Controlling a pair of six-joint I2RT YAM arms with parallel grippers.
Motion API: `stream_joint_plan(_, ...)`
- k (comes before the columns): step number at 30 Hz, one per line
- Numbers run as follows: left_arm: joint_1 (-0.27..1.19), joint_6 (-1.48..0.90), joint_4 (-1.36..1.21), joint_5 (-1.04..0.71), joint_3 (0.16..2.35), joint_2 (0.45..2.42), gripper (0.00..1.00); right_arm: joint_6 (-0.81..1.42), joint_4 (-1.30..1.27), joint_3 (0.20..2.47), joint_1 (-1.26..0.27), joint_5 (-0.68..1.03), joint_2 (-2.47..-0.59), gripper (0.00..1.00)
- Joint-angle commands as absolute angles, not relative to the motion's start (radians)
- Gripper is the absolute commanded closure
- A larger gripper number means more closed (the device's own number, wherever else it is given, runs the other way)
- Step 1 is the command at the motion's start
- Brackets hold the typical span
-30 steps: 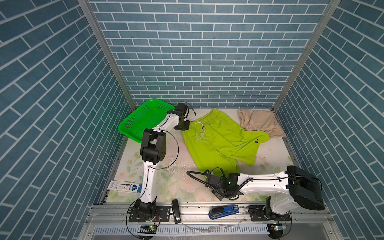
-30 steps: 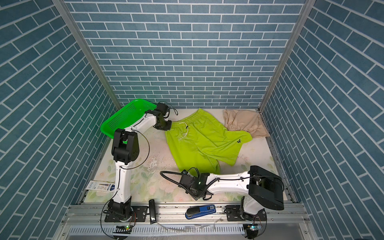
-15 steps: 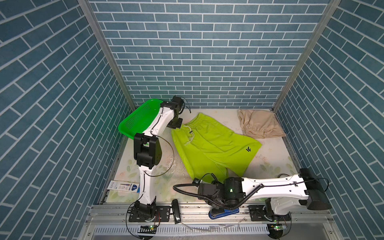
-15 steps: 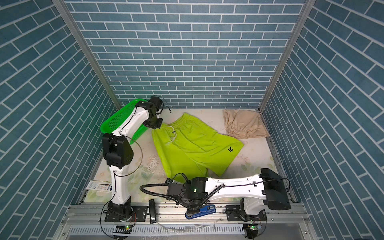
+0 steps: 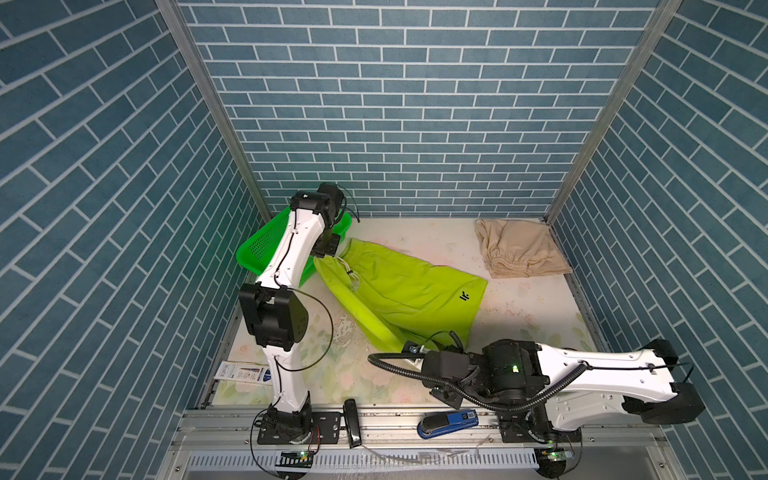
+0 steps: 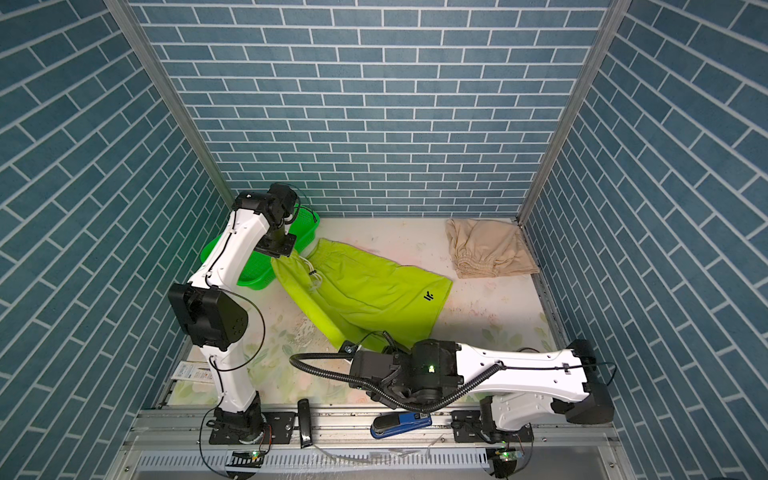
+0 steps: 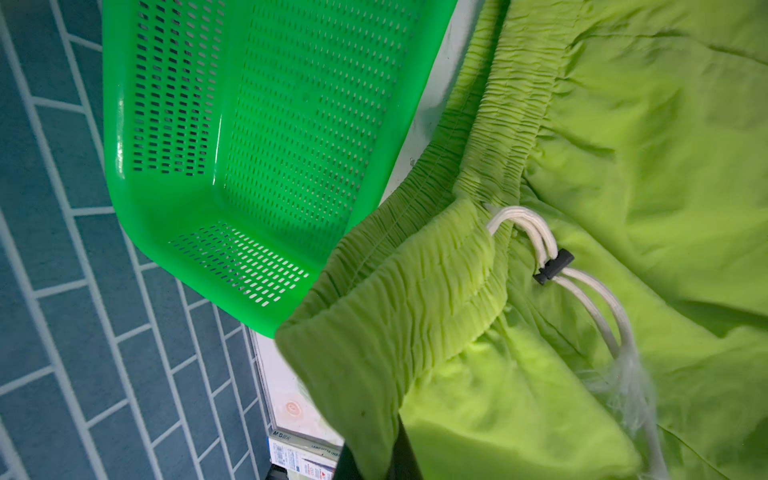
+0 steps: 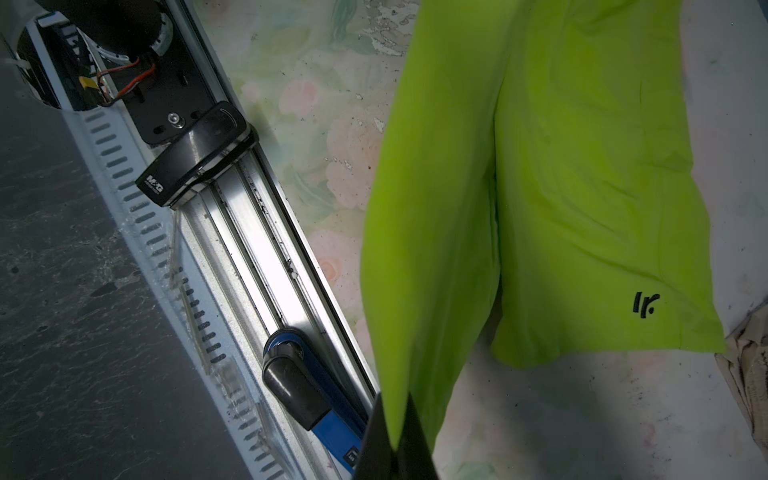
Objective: Fold and stack the shorts
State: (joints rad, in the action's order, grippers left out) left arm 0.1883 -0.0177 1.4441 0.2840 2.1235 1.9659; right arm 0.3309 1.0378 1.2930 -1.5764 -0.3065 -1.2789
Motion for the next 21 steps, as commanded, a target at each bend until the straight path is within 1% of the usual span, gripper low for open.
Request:
stream_joint_plan(1, 0.183, -0.006, 1.523, 0.328, 2.199, 1.978, 1.00, 0.281, 1.122, 1.363, -1.572, -0.318, -1.254, 1.00)
stream_joint_plan(7, 0.178, -0.016, 1.535, 0.287, 2.226, 1.951, 1.00, 0.233, 1.207, 1.442, -1.543, -0.460, -1.249, 1.00)
stream_joint_plan(10, 0.178, -0.018, 1.529, 0.290, 2.166, 1.923, 1.00, 0.220, 1.263, 1.505, -1.540, -0.504, -1.252, 1.00)
stream_joint_plan(15, 0.178, -0.020, 1.517, 0.290, 2.078, 1.842, 1.00, 0.188, 1.311, 1.602, -1.540, -0.452, -1.258, 1.00)
stream_joint_plan(18, 0.178, -0.020, 1.536, 0.293, 2.075, 1.799, 1.00, 0.193, 1.355, 1.604, -1.540, -0.458, -1.285, 1.00)
stream_joint_plan(21, 0.178, -0.018, 1.559, 0.300, 2.085, 1.780, 1.00, 0.191, 1.343, 1.577, -1.540, -0.465, -1.265, 1.00)
